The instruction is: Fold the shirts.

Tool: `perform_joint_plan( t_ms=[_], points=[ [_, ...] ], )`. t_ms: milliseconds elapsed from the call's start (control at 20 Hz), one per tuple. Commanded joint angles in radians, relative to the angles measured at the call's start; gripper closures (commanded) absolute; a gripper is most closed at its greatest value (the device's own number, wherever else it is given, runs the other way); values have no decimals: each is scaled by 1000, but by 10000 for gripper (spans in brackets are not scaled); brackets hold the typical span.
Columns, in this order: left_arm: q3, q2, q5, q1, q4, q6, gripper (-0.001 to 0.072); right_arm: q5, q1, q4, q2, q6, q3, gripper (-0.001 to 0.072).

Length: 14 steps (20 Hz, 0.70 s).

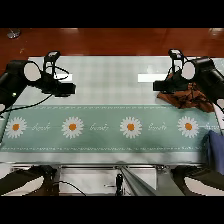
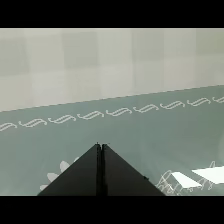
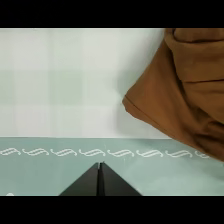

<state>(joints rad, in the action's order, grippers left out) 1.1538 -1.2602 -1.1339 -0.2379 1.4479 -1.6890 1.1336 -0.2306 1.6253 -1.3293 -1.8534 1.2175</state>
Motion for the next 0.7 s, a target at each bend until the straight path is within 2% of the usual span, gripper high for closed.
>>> perform_joint_plan(
  t_ms=[0, 500, 650],
  points=[
    [0, 0, 0, 0, 0, 0, 684, 0, -1, 0, -1, 0, 1, 690],
    [0, 0, 0, 0, 0, 0, 685, 0, -1, -1, -1, 0, 1, 690],
    [0, 0, 0, 0, 0, 0, 684, -40, -1, 0, -1, 0, 1, 690]
  ],
)
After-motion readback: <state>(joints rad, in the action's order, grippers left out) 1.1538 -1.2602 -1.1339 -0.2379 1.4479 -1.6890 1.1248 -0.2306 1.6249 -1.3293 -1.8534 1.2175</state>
